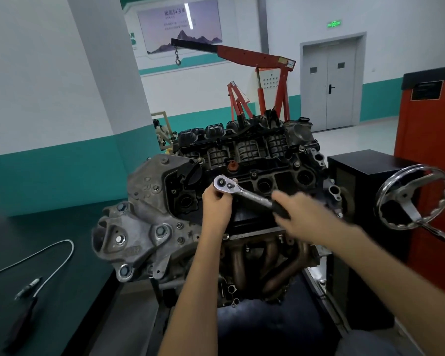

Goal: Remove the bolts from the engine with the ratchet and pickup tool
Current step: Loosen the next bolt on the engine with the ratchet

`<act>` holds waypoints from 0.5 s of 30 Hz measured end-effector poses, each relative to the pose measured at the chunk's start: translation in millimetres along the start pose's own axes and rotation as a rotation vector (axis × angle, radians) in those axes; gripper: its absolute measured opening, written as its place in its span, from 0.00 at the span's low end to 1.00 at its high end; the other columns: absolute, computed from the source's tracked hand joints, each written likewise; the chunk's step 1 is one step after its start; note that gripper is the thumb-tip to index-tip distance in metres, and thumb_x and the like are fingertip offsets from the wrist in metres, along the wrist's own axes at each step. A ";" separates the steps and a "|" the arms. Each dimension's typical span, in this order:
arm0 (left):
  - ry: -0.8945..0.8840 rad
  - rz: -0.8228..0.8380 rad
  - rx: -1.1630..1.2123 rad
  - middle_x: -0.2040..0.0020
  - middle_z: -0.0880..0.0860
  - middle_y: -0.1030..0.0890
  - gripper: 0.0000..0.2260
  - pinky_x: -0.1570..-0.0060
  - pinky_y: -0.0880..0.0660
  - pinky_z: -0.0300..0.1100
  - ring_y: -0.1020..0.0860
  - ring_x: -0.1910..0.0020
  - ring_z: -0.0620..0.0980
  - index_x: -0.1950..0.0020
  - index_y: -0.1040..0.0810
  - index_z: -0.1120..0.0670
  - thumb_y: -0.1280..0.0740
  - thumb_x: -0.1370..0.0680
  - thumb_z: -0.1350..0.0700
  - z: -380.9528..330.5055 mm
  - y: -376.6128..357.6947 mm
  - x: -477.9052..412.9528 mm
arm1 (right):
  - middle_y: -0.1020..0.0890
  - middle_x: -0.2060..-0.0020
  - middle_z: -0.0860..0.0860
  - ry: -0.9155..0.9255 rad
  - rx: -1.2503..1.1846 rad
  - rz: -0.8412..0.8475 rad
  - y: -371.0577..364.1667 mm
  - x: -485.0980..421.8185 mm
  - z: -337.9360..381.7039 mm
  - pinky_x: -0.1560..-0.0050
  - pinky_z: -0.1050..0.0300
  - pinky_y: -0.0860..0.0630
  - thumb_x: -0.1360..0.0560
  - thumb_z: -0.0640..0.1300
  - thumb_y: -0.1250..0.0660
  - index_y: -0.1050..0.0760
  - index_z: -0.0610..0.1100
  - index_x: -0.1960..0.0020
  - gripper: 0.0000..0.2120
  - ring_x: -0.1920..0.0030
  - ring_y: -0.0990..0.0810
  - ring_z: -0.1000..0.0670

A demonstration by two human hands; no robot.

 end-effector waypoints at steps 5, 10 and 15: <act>-0.007 -0.014 0.032 0.74 0.41 0.39 0.19 0.70 0.40 0.31 0.40 0.72 0.38 0.66 0.41 0.52 0.34 0.20 0.60 -2.8 -3.3 0.8 | 0.23 0.64 0.46 -0.250 -0.592 -0.101 -80.3 36.3 79.4 0.65 0.53 0.25 0.24 0.41 0.38 0.36 0.46 0.50 0.07 0.64 0.21 0.46; 0.036 0.039 0.014 0.72 0.45 0.37 0.18 0.65 0.39 0.40 0.38 0.69 0.44 0.66 0.38 0.52 0.33 0.21 0.58 1.9 1.7 -3.9 | 0.30 0.65 0.52 -0.190 -0.467 -0.026 -65.6 30.4 56.5 0.69 0.62 0.32 0.25 0.42 0.37 0.36 0.47 0.46 0.10 0.69 0.29 0.55; 0.016 0.082 -0.055 0.71 0.41 0.28 0.19 0.65 0.33 0.33 0.31 0.68 0.40 0.69 0.23 0.42 0.36 0.22 0.61 -2.1 -5.7 -7.8 | 0.28 0.68 0.54 0.093 0.143 0.187 22.9 -18.4 -12.0 0.72 0.66 0.34 0.24 0.44 0.37 0.32 0.47 0.43 0.10 0.71 0.27 0.55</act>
Point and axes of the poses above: each hand's wrist, its own x-axis away from the middle knuckle, its own y-axis out of the back of the hand, z = x × y, the point moved 7 cm from there along -x, towards the middle knuckle
